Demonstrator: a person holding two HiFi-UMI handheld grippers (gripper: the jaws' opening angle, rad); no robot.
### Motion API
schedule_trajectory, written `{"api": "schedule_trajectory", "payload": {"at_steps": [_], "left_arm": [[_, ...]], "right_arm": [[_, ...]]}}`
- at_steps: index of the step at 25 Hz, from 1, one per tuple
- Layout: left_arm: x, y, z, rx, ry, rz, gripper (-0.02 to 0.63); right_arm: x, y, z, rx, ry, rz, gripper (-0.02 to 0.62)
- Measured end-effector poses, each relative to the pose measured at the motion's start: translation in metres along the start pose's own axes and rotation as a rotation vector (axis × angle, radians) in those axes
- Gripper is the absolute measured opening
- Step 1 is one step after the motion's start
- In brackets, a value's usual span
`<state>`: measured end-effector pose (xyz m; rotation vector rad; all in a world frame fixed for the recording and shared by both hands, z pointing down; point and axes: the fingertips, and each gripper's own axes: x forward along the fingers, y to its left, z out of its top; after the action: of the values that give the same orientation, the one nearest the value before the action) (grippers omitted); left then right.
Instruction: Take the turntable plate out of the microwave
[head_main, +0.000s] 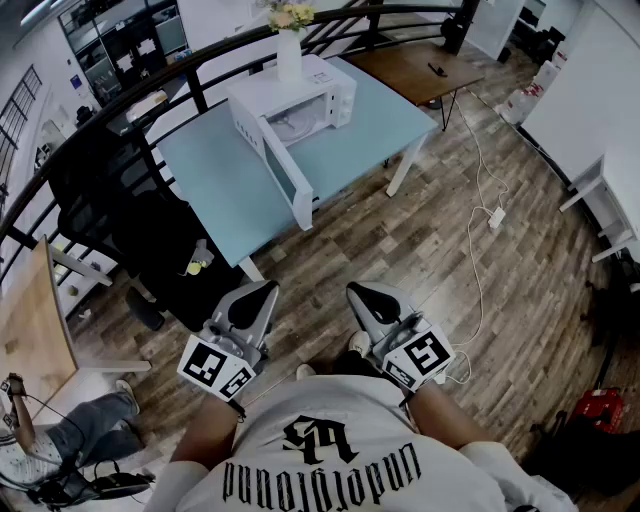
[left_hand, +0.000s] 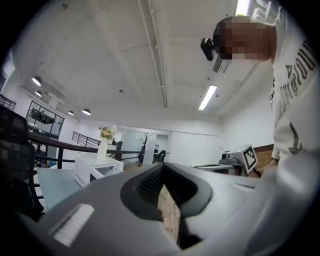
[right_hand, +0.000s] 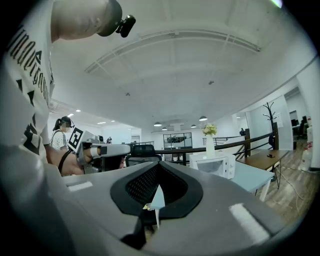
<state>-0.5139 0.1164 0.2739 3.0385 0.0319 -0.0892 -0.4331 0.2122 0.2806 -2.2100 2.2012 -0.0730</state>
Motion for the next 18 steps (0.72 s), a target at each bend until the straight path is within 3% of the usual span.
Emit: {"api": "schedule_trajectory", "payload": {"at_steps": [9,18], "left_arm": [[0.045,0.012,-0.006,-0.025,0.008,0.025,0.051],[0.14,0.015,-0.012,0.023,0.037,0.044,0.049]], "right_arm": [[0.005,-0.052,-0.005,0.023,0.002,0.014,0.003],[0.0,-0.149,-0.006,0.028,0.008,0.025,0.003]]}}
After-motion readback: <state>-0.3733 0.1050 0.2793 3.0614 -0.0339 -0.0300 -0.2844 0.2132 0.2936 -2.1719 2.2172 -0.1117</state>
